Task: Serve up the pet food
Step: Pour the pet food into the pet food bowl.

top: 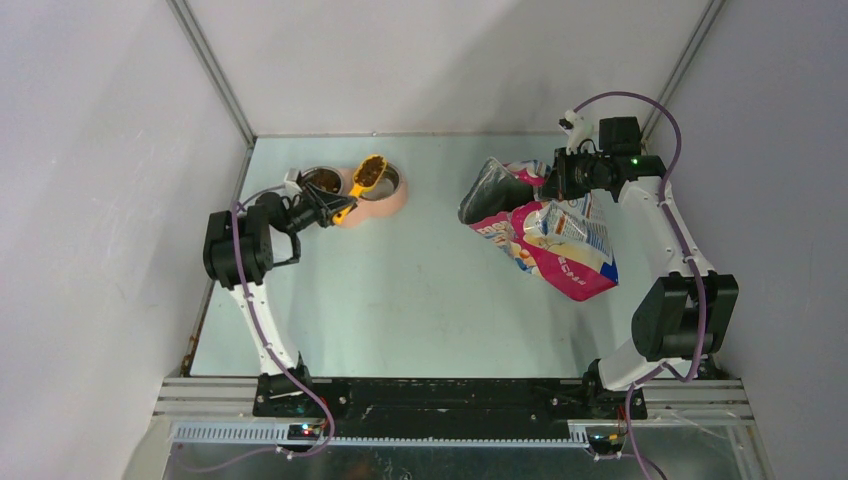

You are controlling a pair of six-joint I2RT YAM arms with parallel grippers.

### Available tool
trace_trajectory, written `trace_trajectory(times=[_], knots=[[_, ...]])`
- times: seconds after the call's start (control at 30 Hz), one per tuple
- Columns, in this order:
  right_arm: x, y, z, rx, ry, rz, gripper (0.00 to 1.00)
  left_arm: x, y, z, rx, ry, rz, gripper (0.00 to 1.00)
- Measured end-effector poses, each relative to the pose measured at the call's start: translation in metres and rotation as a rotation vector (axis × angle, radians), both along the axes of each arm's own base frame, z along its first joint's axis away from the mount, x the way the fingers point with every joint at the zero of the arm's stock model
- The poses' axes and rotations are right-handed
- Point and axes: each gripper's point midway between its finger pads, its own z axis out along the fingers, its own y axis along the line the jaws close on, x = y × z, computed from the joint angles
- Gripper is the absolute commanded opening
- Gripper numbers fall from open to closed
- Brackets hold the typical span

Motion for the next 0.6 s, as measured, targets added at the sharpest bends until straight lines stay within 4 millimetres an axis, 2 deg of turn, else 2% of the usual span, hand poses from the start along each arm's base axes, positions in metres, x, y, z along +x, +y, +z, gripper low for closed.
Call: trace_trajectory(times=[0.33, 0.6], knots=[[0.0, 0.0, 0.0, 0.0, 0.0, 0.0, 0.0, 0.0, 0.003, -0.021, 0.04, 0.061, 0.02, 0.0], [0.0, 0.0, 0.0, 0.0, 0.0, 0.0, 0.0, -0.001, 0.003, -0.02, 0.077, 0.061, 0.02, 0.0]])
